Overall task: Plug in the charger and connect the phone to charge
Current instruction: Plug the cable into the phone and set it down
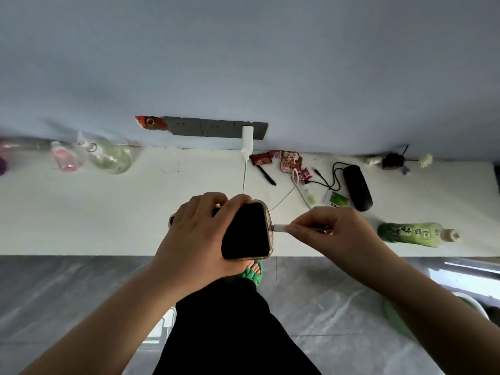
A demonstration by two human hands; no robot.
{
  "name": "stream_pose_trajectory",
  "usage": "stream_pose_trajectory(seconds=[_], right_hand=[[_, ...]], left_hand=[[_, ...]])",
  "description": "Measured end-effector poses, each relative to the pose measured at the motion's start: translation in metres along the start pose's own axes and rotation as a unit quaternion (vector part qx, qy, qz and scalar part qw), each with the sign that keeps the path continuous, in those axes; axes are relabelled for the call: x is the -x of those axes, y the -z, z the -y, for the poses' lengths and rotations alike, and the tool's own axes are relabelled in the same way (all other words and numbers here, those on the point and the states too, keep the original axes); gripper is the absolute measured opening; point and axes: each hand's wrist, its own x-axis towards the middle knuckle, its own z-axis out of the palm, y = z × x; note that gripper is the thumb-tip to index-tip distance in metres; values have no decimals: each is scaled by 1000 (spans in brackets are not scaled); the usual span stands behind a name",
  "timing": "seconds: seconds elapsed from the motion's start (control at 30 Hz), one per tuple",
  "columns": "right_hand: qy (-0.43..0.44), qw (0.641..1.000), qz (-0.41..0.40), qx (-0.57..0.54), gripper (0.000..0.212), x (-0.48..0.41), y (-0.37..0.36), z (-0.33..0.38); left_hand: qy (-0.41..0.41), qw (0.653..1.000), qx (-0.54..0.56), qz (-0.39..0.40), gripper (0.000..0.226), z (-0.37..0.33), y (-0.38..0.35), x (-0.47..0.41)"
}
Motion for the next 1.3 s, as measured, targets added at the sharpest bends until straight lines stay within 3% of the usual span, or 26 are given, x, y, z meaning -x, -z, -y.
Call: stream_pose_trajectory(seconds=[0.57,1.3], right_hand=[[-10,998,41,41,12,-6,0,0],[-85,995,49,-23,20,-12,-7,-10]], left_hand=[[-14,998,-55,16,81,-3,2,-2],[-38,996,-86,10,77,-7,-3,-9]])
